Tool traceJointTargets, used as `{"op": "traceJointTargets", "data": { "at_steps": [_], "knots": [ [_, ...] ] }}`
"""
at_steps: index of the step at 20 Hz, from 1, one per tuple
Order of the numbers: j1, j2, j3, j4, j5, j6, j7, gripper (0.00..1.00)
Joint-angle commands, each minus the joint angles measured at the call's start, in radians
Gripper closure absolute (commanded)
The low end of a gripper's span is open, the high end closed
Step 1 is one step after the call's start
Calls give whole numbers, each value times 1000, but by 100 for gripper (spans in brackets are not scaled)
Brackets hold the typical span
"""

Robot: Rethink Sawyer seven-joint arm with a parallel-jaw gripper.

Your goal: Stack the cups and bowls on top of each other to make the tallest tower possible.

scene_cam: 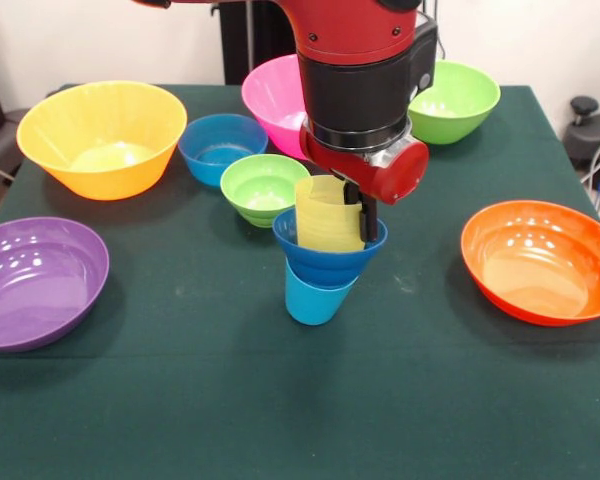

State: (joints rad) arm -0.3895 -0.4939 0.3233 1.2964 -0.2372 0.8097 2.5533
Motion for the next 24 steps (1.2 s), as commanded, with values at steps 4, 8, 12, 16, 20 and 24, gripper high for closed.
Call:
{"op": "traceJointTargets", "data": {
  "at_steps": [4, 8, 12, 16, 20, 24],
  "knots": [
    [-9, 31, 4, 72, -89, 78, -211, 100],
    [-11, 31, 7, 78, -84, 84, -210, 100],
    [-8, 18, 5, 109, -84, 71, -199, 100],
    [-7, 13, 5, 116, -84, 79, -198, 100],
    [-8, 19, 6, 100, -84, 97, -205, 100],
    [-7, 29, 7, 79, -87, 109, -210, 100]
  ]
}}
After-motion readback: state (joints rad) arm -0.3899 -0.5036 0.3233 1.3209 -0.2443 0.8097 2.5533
